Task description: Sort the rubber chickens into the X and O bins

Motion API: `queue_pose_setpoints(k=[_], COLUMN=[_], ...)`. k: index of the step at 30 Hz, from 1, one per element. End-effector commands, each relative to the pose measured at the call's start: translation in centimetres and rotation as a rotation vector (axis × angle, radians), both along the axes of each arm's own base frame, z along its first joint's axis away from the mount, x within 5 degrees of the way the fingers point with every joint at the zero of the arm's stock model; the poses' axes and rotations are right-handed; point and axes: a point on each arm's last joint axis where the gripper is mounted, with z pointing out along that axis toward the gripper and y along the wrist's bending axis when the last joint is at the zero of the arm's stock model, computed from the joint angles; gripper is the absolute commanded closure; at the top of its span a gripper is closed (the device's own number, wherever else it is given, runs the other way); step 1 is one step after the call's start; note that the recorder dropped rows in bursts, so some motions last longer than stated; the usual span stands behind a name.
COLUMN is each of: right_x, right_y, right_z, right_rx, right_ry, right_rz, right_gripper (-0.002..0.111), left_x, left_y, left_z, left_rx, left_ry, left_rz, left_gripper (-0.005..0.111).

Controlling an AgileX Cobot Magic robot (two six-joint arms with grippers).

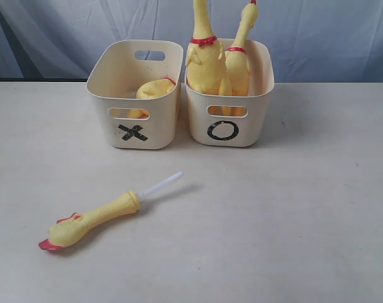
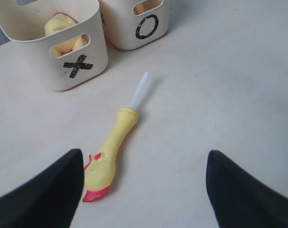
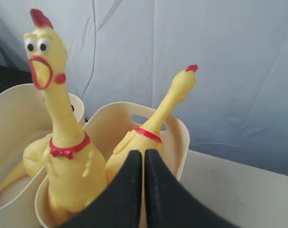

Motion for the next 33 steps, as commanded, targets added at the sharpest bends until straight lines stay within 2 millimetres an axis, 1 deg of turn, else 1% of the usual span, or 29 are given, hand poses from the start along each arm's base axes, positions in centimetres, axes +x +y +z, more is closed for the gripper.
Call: queue_pose_setpoints(k=[1, 2, 5, 7, 9, 13, 21, 26, 27, 30, 33], right_x=[-2.5, -3.3, -5.2, -7.0, -8.6, -12.4, -19.8, -24.0, -25.0, -27.2, -29.0], right_y=[-1.1, -1.3, -1.9, -2.4, -2.9, -4.0, -6.2, -7.4, -7.6, -8.1, -8.7], right_z=[0.5, 0.7, -0.1, -0.8, -1.8, -3.1, -5.4, -5.5, -5.2, -4.5, -3.9], right_rx=[-0.039, -0.047, -0.049, -0.044, 0.007, 0.144, 0.204, 0.234, 0.253, 0.306, 0.32], right_ry=[0.021, 0.017, 0.035, 0.054, 0.076, 0.053, 0.033, -0.023, -0.044, -0.101, -0.176], right_rz=[-0.002, -0.002, -0.003, -0.005, -0.031, -0.092, -0.103, -0.093, -0.089, -0.076, -0.061], right_gripper=[0.108, 0.108, 0.108, 0.108, 0.108, 0.108, 0.108, 0.108, 0.108, 0.108, 0.108], left_x=[0.1, 0.1, 0.2, 0.5, 0.8, 1.8, 4.4, 6.5, 7.1, 8.3, 9.4], left_y=[-0.1, -0.1, -0.2, -0.3, -0.6, -1.1, -2.0, -2.6, -2.8, -3.1, -3.5], left_z=[0.3, 0.3, 0.3, 0.2, 0.1, -0.2, -1.6, -2.9, -3.4, -4.5, -5.6], left_rx=[-0.034, -0.034, -0.039, -0.046, -0.055, -0.043, 0.036, 0.111, 0.127, 0.182, 0.231], left_ry=[-0.027, -0.027, -0.017, 0.003, 0.028, 0.088, 0.208, 0.291, 0.316, 0.357, 0.399], left_rz=[0.011, 0.011, 0.009, 0.005, 0.0, -0.03, -0.079, -0.123, -0.133, -0.183, -0.236], left_gripper=[0.039, 0.039, 0.039, 0.039, 0.039, 0.039, 0.039, 0.039, 0.039, 0.039, 0.042])
